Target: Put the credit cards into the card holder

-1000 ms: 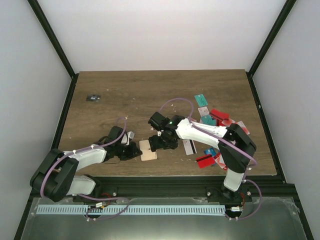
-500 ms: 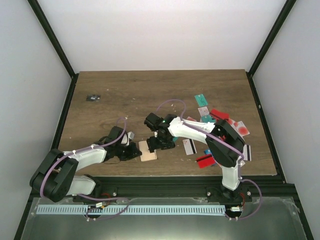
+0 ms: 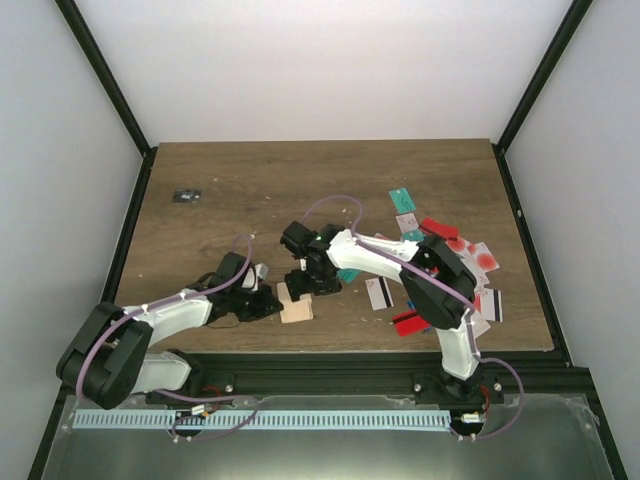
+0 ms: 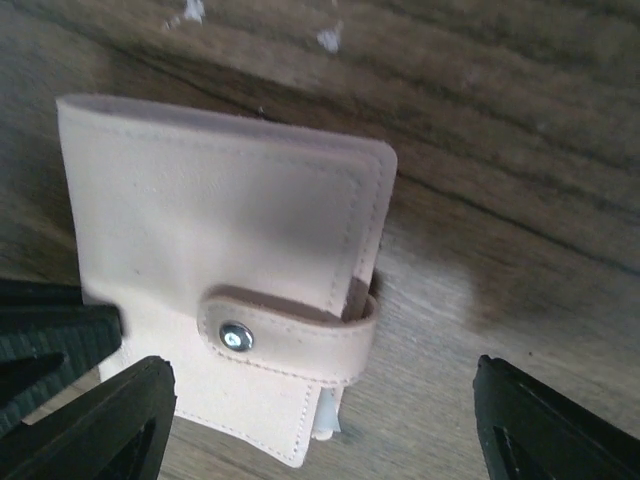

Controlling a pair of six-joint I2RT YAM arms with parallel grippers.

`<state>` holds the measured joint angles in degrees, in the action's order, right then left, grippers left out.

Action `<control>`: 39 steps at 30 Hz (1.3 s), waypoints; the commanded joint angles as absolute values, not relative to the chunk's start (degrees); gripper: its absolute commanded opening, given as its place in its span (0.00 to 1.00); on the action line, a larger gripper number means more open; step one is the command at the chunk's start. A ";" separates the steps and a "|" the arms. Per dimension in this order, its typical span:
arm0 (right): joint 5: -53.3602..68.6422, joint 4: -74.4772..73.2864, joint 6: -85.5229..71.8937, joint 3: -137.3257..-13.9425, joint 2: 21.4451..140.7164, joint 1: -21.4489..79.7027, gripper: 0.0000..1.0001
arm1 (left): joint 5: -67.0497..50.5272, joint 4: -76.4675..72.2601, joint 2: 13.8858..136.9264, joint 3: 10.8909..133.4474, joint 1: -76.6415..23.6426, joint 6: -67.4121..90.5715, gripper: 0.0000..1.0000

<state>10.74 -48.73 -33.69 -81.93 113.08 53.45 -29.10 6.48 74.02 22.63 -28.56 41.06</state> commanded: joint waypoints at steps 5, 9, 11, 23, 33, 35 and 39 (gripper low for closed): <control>6.14 -54.10 -32.52 -88.85 118.01 55.58 0.84 | -28.14 7.95 73.17 24.76 -29.24 40.25 0.04; 5.80 -54.31 -32.70 -88.31 119.16 55.59 0.84 | -27.79 8.55 72.98 25.05 -29.44 40.25 0.04; 5.87 -54.05 -32.48 -87.82 119.58 55.63 0.84 | -27.57 8.74 72.66 25.13 -29.53 40.25 0.04; -0.40 -57.35 -31.74 -87.41 120.67 55.63 0.86 | -25.65 11.07 71.76 25.58 -29.78 38.49 0.04; -5.31 -60.17 -31.45 -87.42 119.72 55.39 0.89 | -24.28 12.98 71.52 25.66 -29.87 37.45 0.04; -6.01 -60.52 -31.41 -87.40 119.40 55.07 0.89 | -24.05 13.32 71.37 25.66 -29.88 37.23 0.04; -6.45 -60.79 -31.47 -86.85 118.39 53.89 0.89 | -23.67 13.86 71.28 25.66 -29.84 36.77 0.04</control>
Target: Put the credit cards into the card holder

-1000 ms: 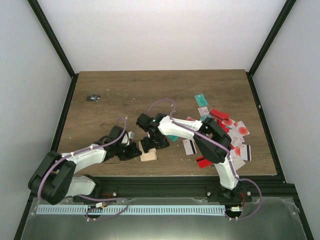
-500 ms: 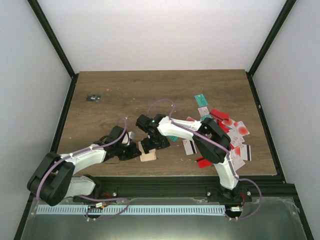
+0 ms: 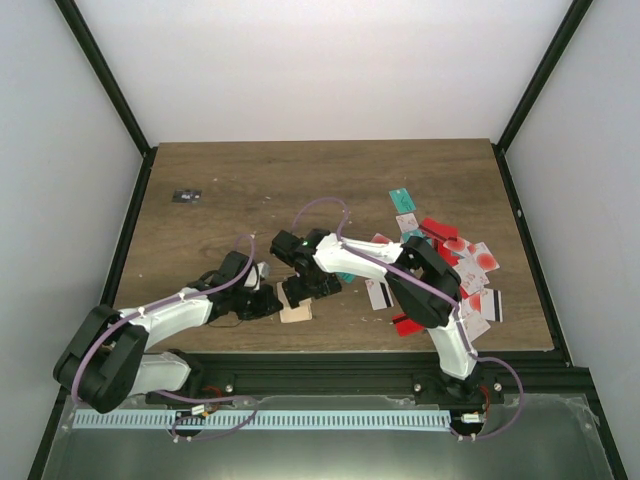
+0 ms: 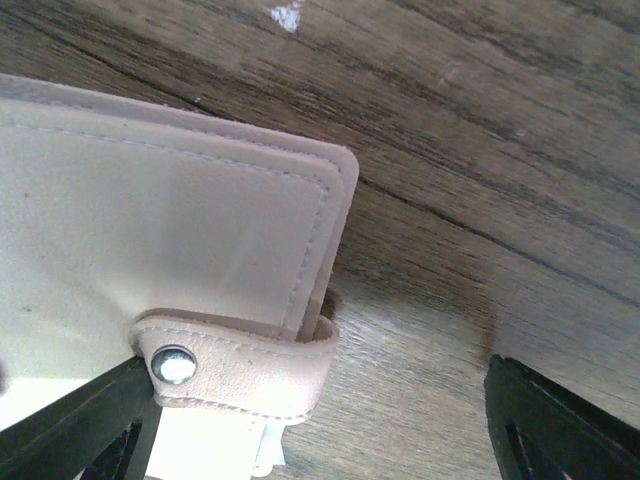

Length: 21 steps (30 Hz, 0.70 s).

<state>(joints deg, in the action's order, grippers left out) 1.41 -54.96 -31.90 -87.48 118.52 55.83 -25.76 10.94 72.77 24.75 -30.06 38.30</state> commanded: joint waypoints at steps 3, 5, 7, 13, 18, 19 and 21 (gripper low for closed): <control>-7.12 -61.10 -31.41 -86.21 117.47 52.84 0.89 | -23.32 14.27 71.35 25.66 -29.83 36.26 0.04; -7.60 -61.30 -31.40 -85.57 116.69 52.07 0.89 | -23.21 14.49 71.43 25.75 -29.88 35.98 0.04; -8.00 -61.35 -31.39 -84.90 115.77 51.13 0.89 | -23.20 14.65 71.63 25.90 -29.88 35.67 0.04; -9.34 -61.86 -31.23 -82.89 112.74 48.31 0.90 | -23.20 15.16 72.33 26.09 -29.88 34.83 0.04; -10.52 -62.79 -31.27 -81.45 109.82 46.26 0.91 | -23.16 15.68 72.49 26.44 -29.88 34.12 0.04; -10.62 -63.05 -31.34 -81.24 109.10 45.84 0.92 | -23.14 15.68 72.52 26.52 -29.88 33.96 0.04; -10.60 -63.48 -31.51 -81.16 107.69 45.26 0.92 | -23.20 15.79 72.62 26.62 -29.88 33.81 0.04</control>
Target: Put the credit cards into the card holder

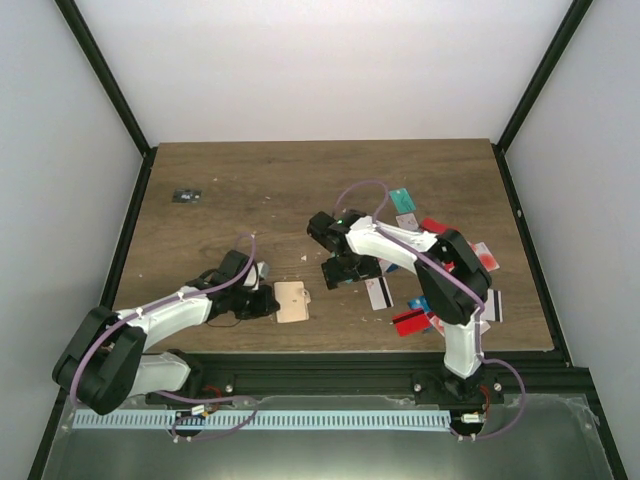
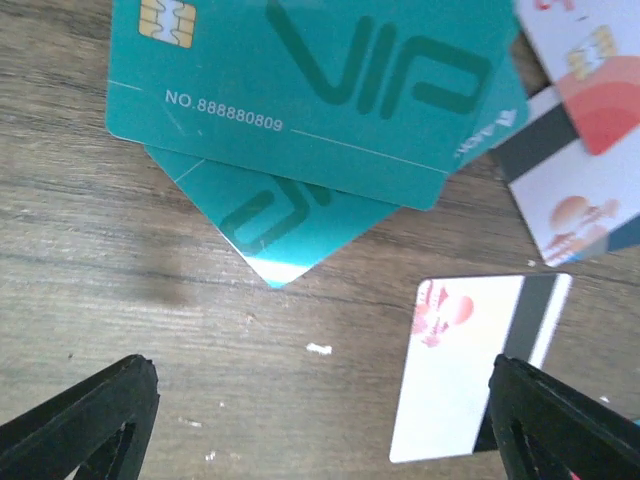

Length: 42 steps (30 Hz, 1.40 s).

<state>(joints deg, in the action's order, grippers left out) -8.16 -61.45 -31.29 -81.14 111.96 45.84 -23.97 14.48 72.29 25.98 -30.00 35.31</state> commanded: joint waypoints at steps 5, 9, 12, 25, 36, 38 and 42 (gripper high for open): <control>-4.34 -60.55 -29.74 -80.96 102.74 45.00 0.93 | -23.55 15.91 72.67 26.96 -29.88 33.18 0.04; 4.37 -55.22 -29.28 -79.03 98.75 45.01 0.93 | -24.44 15.70 73.10 27.07 -29.88 32.76 0.04; 9.75 -51.37 -30.42 -77.80 97.87 45.02 0.91 | -24.78 15.65 73.30 27.07 -29.88 32.70 0.04; 13.12 -51.80 -34.67 -86.91 112.11 52.22 0.86 | -25.13 15.86 73.47 27.38 -29.97 32.52 0.04; 5.85 -56.81 -35.66 -86.25 117.03 54.17 0.78 | -24.78 15.68 72.60 26.54 -30.06 33.56 0.04; 4.80 -56.93 -35.53 -85.54 116.55 54.17 0.73 | -24.79 15.72 72.60 26.53 -30.06 33.57 0.04; 2.72 -57.42 -35.46 -85.10 114.98 54.20 0.64 | -24.79 15.81 72.52 26.63 -30.04 33.75 0.04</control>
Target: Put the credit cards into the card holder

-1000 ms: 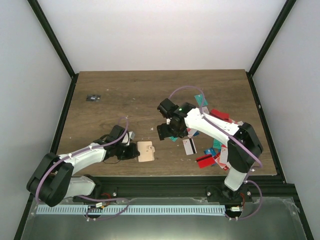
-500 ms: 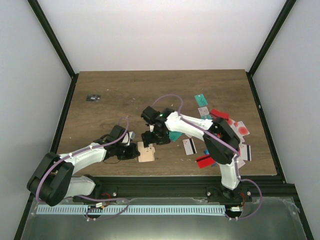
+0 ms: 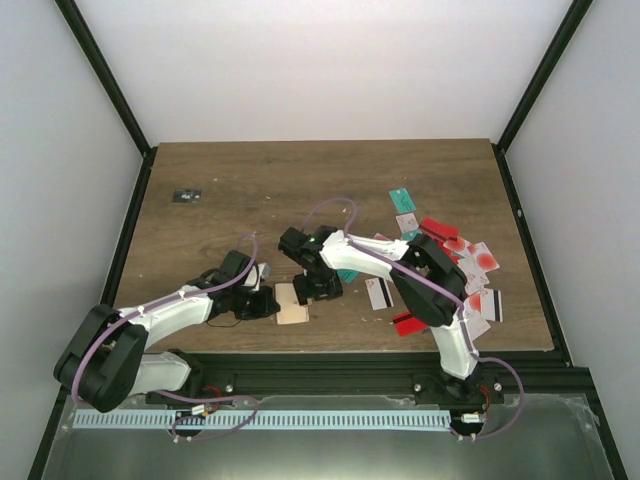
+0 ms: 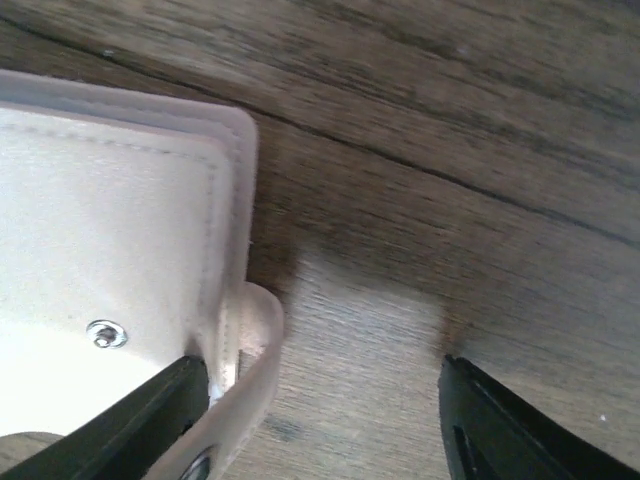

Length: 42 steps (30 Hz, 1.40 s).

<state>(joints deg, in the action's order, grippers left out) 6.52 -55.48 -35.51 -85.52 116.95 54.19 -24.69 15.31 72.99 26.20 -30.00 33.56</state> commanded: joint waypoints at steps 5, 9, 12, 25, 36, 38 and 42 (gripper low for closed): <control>2.12 -57.01 -35.07 -84.20 113.65 54.23 0.49 | -24.88 15.75 72.75 26.78 -30.19 33.75 0.04; 2.23 -55.63 -34.98 -82.00 112.77 54.10 0.39 | -24.79 15.73 72.95 26.81 -30.41 33.77 0.04; 2.94 -54.06 -34.49 -80.72 112.33 54.14 0.34 | -24.65 15.68 72.87 26.68 -30.50 33.79 0.04; 7.46 -49.20 -33.09 -77.87 111.48 52.12 0.25 | -25.22 15.13 73.02 26.72 -30.98 33.74 0.04; 10.18 -46.87 -31.40 -76.72 110.21 51.35 0.19 | -25.10 14.99 73.92 27.50 -31.28 33.66 0.04; 10.64 -46.54 -31.40 -76.21 109.77 51.26 0.12 | -25.05 15.08 74.00 27.67 -31.35 33.59 0.04; 11.05 -46.93 -32.06 -74.55 108.42 51.27 0.01 | -24.13 16.29 74.56 28.63 -31.38 33.08 0.06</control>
